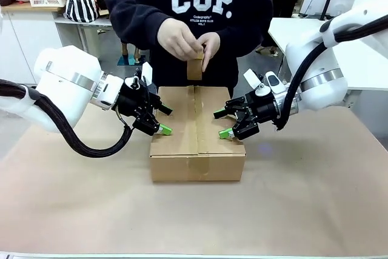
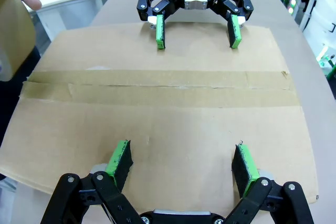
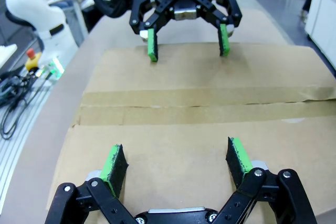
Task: Pack the gift set into the box.
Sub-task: Press and hold the closed box until the human finishes sealing it.
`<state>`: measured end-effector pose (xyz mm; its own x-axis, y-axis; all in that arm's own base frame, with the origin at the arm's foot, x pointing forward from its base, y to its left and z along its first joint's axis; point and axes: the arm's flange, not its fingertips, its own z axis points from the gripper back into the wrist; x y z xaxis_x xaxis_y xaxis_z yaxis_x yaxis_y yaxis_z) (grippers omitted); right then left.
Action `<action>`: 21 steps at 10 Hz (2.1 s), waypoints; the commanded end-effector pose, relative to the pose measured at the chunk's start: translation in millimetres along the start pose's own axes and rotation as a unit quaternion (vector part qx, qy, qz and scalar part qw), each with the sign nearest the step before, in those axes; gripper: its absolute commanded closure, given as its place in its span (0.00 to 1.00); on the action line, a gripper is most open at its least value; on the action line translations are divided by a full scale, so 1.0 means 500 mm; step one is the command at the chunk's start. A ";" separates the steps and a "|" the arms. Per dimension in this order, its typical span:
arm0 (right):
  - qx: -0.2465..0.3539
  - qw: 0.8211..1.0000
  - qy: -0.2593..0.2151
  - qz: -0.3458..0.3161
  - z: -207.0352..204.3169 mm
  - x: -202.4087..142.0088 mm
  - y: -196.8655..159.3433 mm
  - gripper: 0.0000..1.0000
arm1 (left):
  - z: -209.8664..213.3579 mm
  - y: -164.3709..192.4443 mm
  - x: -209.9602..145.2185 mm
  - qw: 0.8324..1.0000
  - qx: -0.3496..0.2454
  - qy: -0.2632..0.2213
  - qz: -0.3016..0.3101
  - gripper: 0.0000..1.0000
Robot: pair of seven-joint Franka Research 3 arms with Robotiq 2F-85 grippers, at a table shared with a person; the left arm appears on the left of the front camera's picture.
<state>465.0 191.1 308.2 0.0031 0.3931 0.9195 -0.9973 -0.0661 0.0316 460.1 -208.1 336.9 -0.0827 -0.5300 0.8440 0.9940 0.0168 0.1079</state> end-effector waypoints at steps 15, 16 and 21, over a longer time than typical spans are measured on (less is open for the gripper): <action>-0.005 1.000 0.004 0.003 0.001 0.000 0.003 0.00 | -0.001 -0.002 -0.003 1.000 -0.001 0.000 -0.005 0.00; -0.005 1.000 0.004 0.003 0.001 0.000 0.003 0.00 | -0.001 -0.002 -0.003 1.000 -0.001 0.000 -0.005 0.00; -0.005 1.000 0.004 0.003 0.001 0.000 0.003 0.00 | -0.001 -0.002 -0.003 1.000 -0.001 0.000 -0.005 0.00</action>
<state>465.0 191.1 308.2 0.0031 0.3932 0.9195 -0.9973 -0.0661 0.0316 460.0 -208.1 336.9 -0.0827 -0.5300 0.8440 0.9940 0.0167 0.1079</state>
